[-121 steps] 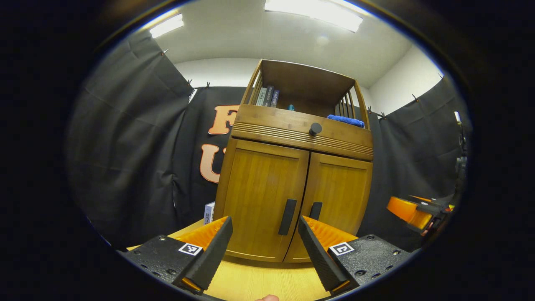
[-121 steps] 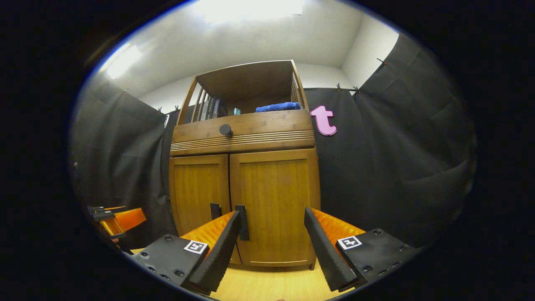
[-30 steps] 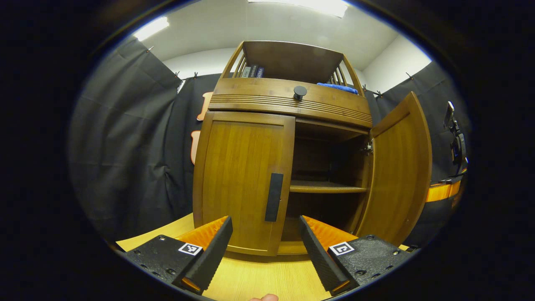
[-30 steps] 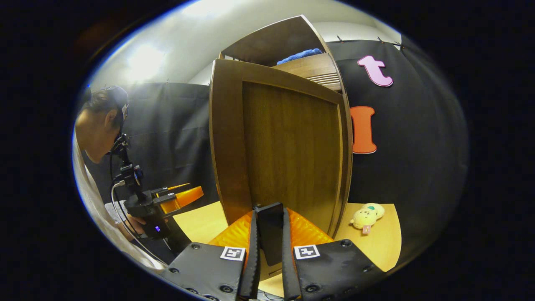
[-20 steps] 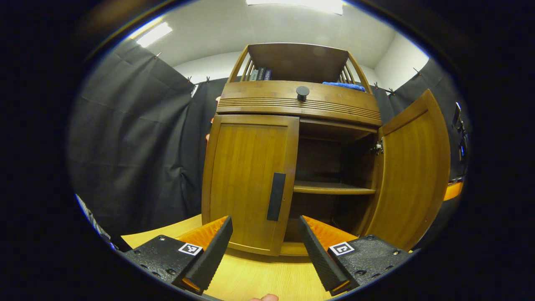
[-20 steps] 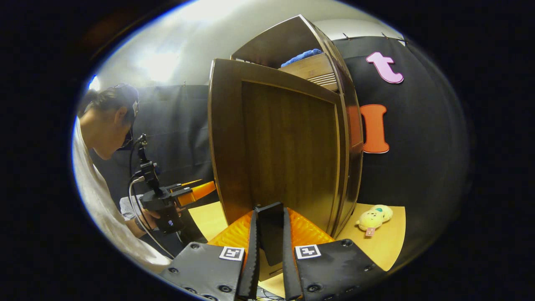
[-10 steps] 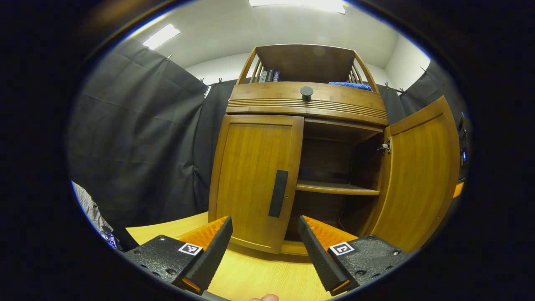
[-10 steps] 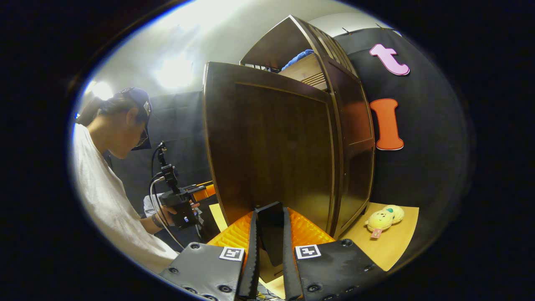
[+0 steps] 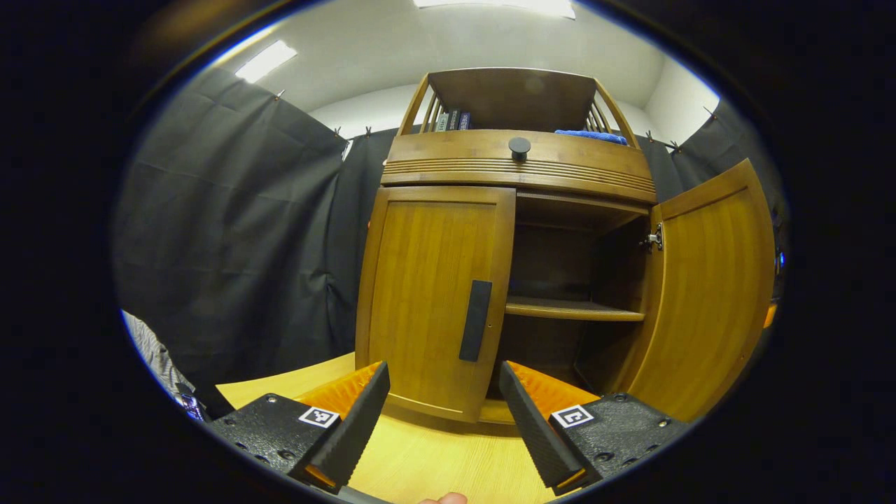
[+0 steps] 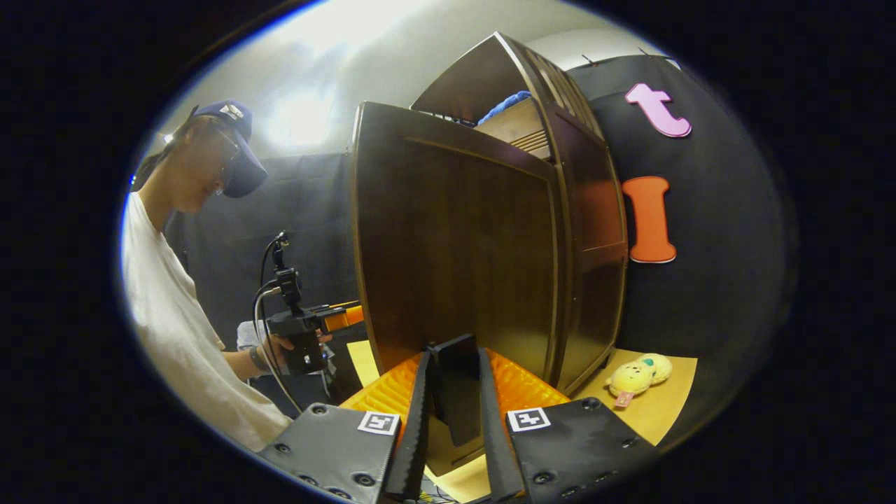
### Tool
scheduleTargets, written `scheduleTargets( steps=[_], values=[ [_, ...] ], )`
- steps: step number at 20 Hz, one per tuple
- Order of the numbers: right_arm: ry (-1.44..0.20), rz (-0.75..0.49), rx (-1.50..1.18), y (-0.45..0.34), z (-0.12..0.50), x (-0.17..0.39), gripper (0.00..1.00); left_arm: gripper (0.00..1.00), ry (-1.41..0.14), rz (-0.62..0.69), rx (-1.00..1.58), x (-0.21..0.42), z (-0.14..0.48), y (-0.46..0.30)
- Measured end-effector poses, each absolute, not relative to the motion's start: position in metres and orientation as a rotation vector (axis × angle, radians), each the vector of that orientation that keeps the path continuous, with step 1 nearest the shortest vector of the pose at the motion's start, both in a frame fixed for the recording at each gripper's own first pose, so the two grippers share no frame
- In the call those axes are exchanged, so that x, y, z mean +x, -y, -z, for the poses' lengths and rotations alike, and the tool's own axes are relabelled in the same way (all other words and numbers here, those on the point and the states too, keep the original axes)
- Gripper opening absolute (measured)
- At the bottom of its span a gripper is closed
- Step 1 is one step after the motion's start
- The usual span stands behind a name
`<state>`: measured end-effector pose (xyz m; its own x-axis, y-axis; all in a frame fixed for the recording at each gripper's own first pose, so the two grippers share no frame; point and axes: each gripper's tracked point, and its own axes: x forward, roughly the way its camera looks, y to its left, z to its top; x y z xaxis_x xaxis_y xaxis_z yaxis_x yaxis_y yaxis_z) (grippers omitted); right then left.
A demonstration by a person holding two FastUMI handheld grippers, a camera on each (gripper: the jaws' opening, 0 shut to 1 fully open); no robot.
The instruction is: Open the right door of the double-door shoe cabinet with the right hand, and open the left door with the left hand.
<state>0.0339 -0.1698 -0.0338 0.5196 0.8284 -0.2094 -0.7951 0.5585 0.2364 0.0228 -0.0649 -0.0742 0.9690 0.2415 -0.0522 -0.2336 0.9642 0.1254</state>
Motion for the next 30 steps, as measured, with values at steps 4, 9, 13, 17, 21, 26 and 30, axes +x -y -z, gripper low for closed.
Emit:
scheduleTargets(
  steps=[4, 9, 13, 17, 21, 26, 30],
  values=[
    [-0.359, -0.844, 0.127, 0.184, 0.047, 0.013, 0.68, 0.93, -0.084, -0.206, 0.107, 0.039, 0.083, 0.054],
    [-0.284, -0.586, 0.198, 0.205, 0.028, 0.008, 1.0, 0.93, -0.102, -0.147, 0.089, 0.069, 0.085, 0.042],
    [-0.228, -0.32, 0.134, 0.228, 0.015, -0.011, 0.98, 0.93, -0.103, -0.087, 0.074, 0.1, 0.078, 0.035],
    [-0.143, -0.134, 0.046, 0.219, -0.013, -0.057, 0.97, 0.95, -0.091, -0.036, 0.053, 0.14, 0.07, 0.028],
    [-0.095, -0.003, 0.013, 0.194, -0.018, -0.107, 0.98, 0.93, -0.073, 0.023, 0.061, 0.176, 0.075, 0.029],
    [-0.096, 0.129, 0.059, 0.167, -0.007, -0.126, 0.97, 0.93, -0.058, 0.048, 0.093, 0.203, 0.085, 0.032],
    [-0.12, 0.161, 0.062, 0.155, -0.002, -0.122, 0.98, 0.91, -0.055, 0.086, 0.102, 0.216, 0.09, 0.046]
  ],
)
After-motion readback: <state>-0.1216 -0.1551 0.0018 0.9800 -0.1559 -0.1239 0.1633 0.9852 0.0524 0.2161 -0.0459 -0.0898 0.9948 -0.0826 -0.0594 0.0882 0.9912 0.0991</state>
